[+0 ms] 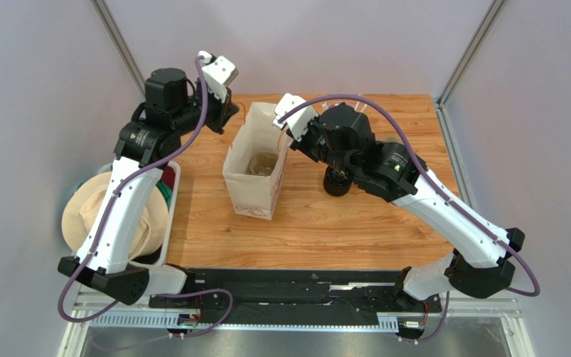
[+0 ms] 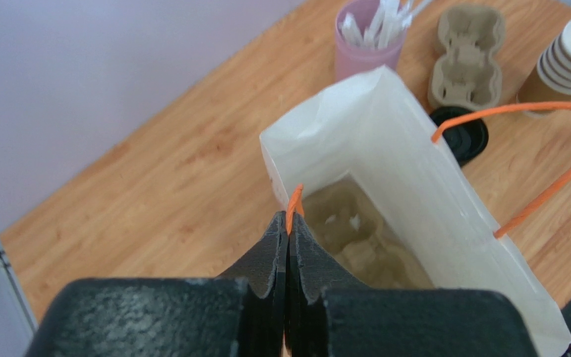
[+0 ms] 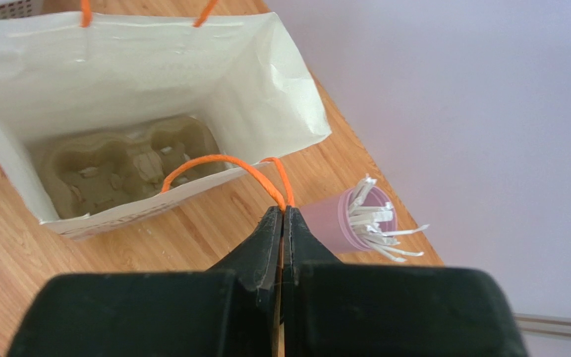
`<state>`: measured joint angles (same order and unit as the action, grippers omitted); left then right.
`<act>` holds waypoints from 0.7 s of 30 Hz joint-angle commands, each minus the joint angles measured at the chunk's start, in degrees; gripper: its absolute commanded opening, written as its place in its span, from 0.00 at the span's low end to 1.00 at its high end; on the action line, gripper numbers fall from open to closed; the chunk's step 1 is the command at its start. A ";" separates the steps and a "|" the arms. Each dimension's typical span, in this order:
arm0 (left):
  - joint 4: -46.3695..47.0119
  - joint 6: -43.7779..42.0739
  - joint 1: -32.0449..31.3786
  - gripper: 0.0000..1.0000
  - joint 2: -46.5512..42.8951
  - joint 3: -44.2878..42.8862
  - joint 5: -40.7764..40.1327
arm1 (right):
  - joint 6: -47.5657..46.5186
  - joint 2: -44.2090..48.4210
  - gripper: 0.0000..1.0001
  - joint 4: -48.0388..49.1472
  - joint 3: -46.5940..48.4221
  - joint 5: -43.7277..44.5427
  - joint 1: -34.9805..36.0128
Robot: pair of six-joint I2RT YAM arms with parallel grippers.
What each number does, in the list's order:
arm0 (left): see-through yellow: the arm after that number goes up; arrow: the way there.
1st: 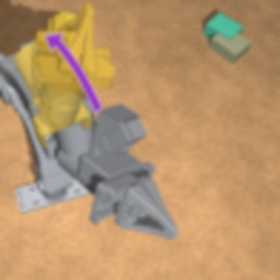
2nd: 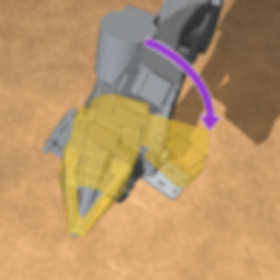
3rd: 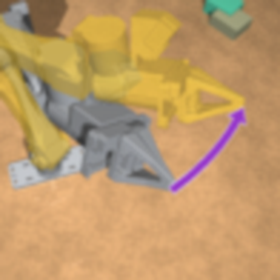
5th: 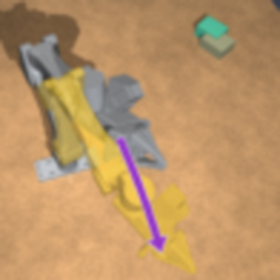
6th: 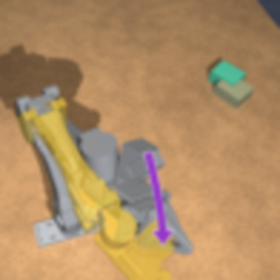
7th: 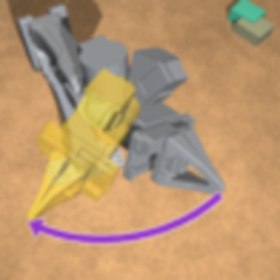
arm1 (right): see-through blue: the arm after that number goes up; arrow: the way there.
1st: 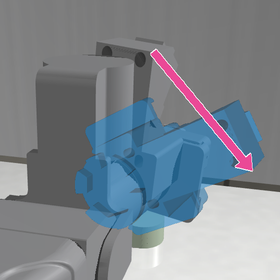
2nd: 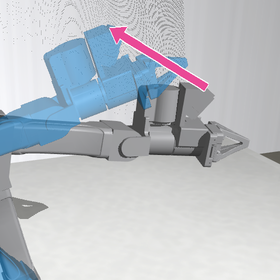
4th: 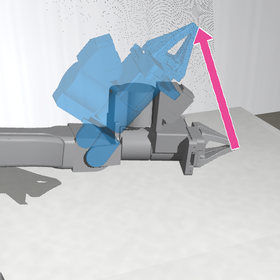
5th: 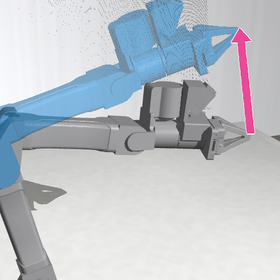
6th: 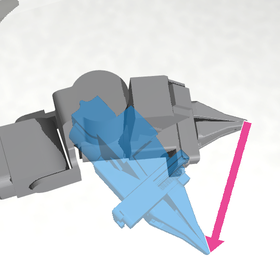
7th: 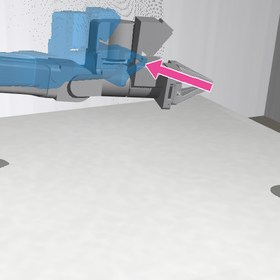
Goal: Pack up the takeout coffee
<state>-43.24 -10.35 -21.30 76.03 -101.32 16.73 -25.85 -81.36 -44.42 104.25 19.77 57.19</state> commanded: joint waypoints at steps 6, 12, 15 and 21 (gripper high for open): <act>4.04 1.91 1.43 0.00 -2.29 10.71 -2.06 | 1.85 -0.55 0.00 8.12 -11.53 -2.02 -0.15; 2.11 0.68 1.70 0.00 -1.59 4.65 -1.61 | 1.77 -0.55 0.00 6.81 -8.10 -1.32 -0.50; 1.67 0.59 1.70 0.00 -1.41 1.31 -1.44 | 1.41 -0.38 0.00 6.20 -5.91 0.00 -0.59; 0.62 0.86 1.70 0.00 -0.79 -3.80 -0.47 | 0.97 -0.81 0.00 2.95 4.20 0.71 -1.55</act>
<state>-42.68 -9.87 -19.73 75.92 -101.45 14.96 -25.28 -83.59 -41.67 100.53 18.63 56.45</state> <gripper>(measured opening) 0.017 0.007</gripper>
